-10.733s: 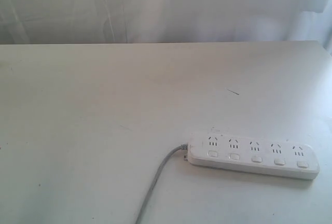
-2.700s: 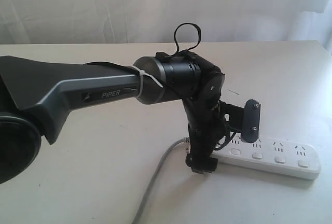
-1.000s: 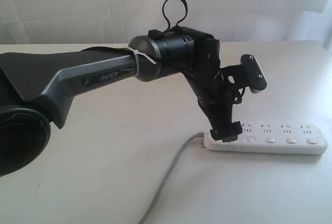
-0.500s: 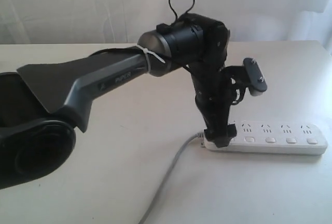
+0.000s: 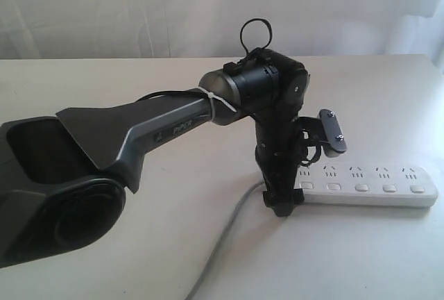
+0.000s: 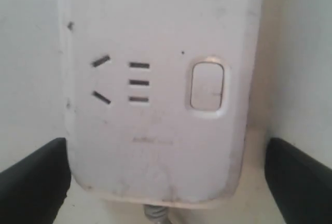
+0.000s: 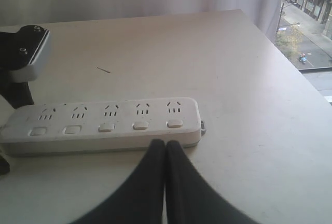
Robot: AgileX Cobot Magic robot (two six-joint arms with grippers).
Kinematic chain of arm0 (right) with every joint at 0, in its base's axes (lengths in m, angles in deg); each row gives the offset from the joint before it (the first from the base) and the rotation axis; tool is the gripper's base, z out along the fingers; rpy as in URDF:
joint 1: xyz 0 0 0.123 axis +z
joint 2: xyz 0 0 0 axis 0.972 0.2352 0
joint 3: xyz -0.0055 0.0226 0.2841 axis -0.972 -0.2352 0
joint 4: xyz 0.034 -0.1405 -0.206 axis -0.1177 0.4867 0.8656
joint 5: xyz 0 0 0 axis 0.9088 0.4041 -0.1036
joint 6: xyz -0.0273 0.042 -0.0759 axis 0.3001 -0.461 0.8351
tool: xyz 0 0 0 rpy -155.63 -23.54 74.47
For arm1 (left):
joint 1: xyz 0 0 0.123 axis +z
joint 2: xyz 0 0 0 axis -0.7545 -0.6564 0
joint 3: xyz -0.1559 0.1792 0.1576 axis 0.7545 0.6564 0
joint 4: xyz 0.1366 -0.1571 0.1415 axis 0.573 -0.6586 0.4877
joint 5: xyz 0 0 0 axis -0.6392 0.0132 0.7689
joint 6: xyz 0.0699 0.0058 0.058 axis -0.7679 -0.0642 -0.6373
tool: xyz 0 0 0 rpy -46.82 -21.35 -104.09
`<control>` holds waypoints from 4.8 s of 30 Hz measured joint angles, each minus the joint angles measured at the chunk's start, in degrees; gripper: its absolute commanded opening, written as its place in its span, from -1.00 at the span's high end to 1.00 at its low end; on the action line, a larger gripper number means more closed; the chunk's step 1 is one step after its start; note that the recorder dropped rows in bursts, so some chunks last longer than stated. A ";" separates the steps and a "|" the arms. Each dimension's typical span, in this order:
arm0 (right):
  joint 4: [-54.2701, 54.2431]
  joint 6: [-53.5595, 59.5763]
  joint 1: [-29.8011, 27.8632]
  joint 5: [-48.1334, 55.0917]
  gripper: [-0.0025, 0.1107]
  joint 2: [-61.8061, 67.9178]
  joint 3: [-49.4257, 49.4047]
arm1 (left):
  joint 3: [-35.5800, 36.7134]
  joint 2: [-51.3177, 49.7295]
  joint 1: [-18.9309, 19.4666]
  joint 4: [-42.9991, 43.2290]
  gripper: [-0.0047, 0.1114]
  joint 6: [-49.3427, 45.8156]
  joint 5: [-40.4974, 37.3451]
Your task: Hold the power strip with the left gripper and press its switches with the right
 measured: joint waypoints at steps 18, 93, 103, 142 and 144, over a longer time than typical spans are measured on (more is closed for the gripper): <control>0.00 0.00 0.00 0.00 0.96 0.00 0.00 | -3.26 -1.47 -2.55 -0.21 -0.89 -1.40 2.44; 0.00 0.00 0.00 0.00 0.96 0.00 0.00 | -3.07 -2.48 -2.82 0.66 0.92 -0.59 -4.73; 0.00 0.00 0.00 0.00 0.96 0.00 0.00 | 0.51 0.06 -2.72 2.91 0.92 0.71 -4.76; 0.00 0.00 0.00 0.00 0.96 0.00 0.00 | 79.55 44.96 2.07 3.56 0.92 -1.33 28.32; 0.00 0.00 0.00 0.00 0.96 0.00 0.00 | 79.55 44.47 2.07 5.70 0.92 -1.45 28.04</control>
